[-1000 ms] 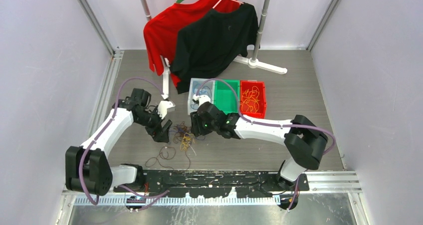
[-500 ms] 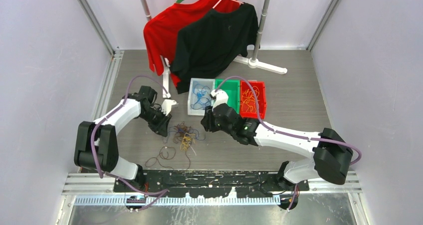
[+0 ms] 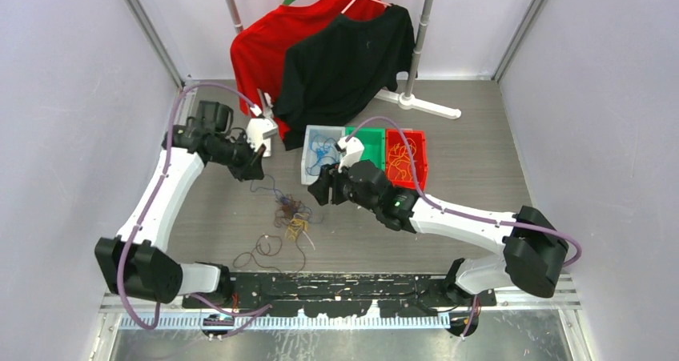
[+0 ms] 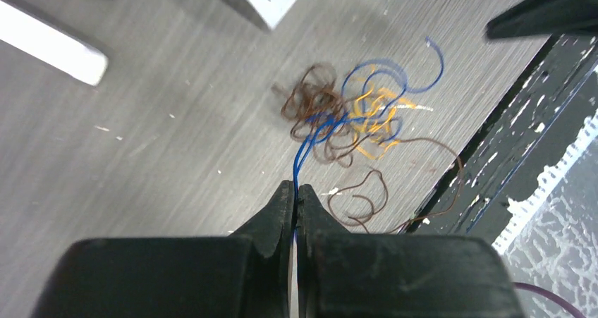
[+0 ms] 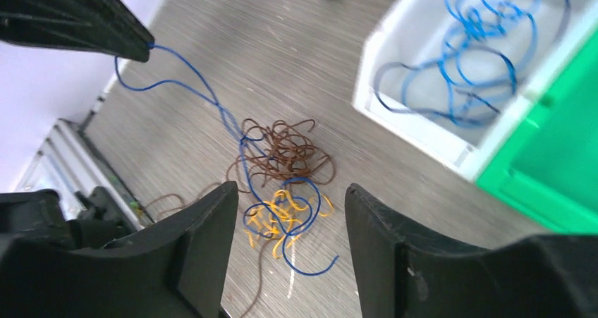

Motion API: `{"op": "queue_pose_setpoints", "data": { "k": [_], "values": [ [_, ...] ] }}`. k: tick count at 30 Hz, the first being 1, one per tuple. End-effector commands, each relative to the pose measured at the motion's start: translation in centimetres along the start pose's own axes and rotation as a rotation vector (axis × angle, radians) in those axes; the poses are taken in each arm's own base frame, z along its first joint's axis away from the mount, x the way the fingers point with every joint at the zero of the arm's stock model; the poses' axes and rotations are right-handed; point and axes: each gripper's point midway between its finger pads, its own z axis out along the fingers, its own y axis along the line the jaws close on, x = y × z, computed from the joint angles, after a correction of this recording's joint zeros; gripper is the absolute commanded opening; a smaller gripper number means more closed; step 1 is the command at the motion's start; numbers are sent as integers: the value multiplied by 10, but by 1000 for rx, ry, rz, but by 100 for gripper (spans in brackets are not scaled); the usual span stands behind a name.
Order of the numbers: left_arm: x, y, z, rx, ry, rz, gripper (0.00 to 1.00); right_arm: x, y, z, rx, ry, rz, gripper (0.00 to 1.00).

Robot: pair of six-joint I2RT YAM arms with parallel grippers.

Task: Untangle the cables

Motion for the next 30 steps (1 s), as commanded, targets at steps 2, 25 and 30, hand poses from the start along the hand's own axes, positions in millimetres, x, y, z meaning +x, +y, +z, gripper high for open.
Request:
{"op": "queue_pose_setpoints", "data": {
  "k": [2, 25, 30],
  "values": [
    [-32, -36, -47, 47, -86, 65, 0, -56, 63, -1, -296, -210, -132, 65],
    [-83, -98, -108, 77, -260, 206, 0, -79, 133, 7, -597, -323, -129, 69],
    [-109, -94, -126, 22, -340, 231, 0, -65, 122, 6, -560, -291, -111, 69]
  ]
}}
